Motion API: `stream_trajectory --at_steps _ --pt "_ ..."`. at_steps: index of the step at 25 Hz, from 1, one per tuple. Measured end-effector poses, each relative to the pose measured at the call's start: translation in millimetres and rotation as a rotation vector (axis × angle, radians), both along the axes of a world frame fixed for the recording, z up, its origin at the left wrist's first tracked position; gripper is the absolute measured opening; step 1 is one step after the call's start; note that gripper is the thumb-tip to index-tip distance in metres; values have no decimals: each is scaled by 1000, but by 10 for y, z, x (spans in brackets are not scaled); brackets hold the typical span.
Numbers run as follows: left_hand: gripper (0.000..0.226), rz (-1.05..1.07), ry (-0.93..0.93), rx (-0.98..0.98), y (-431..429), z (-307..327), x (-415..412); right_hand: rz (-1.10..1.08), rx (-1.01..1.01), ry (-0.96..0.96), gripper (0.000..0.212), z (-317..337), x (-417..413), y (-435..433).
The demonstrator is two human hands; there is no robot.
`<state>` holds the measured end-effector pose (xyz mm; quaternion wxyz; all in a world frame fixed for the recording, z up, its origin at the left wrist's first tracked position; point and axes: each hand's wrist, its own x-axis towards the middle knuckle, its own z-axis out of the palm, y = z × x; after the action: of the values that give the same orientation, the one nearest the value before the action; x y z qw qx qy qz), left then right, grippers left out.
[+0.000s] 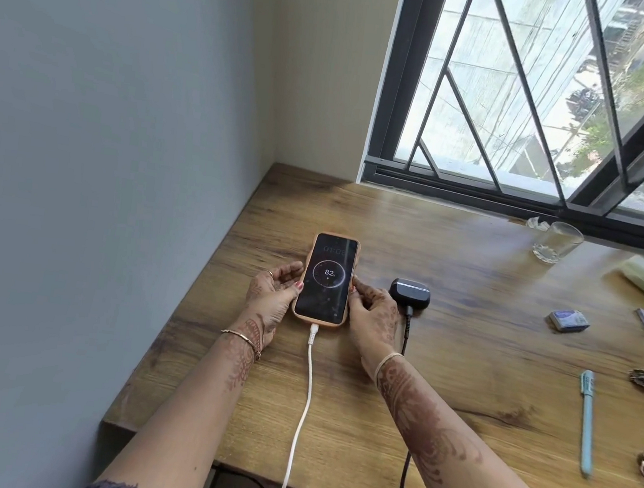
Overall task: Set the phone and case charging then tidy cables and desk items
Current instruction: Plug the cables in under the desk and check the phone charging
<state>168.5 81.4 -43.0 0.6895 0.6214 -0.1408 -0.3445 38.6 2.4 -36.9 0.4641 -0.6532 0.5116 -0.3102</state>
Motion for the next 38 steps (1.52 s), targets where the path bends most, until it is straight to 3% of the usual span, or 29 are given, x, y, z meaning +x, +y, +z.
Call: stream_trajectory --at_steps 8,23,32,38 --pt "33 9 -117 81 21 -3 -41 -44 -6 -77 19 -58 48 20" --pt "30 20 -525 327 25 61 -182 -69 -144 42 16 -20 28 52" --pt "35 48 -658 382 56 42 -259 -56 -147 39 14 -39 30 26" --pt "35 63 -621 380 56 86 -267 -73 -147 50 13 -69 47 8"
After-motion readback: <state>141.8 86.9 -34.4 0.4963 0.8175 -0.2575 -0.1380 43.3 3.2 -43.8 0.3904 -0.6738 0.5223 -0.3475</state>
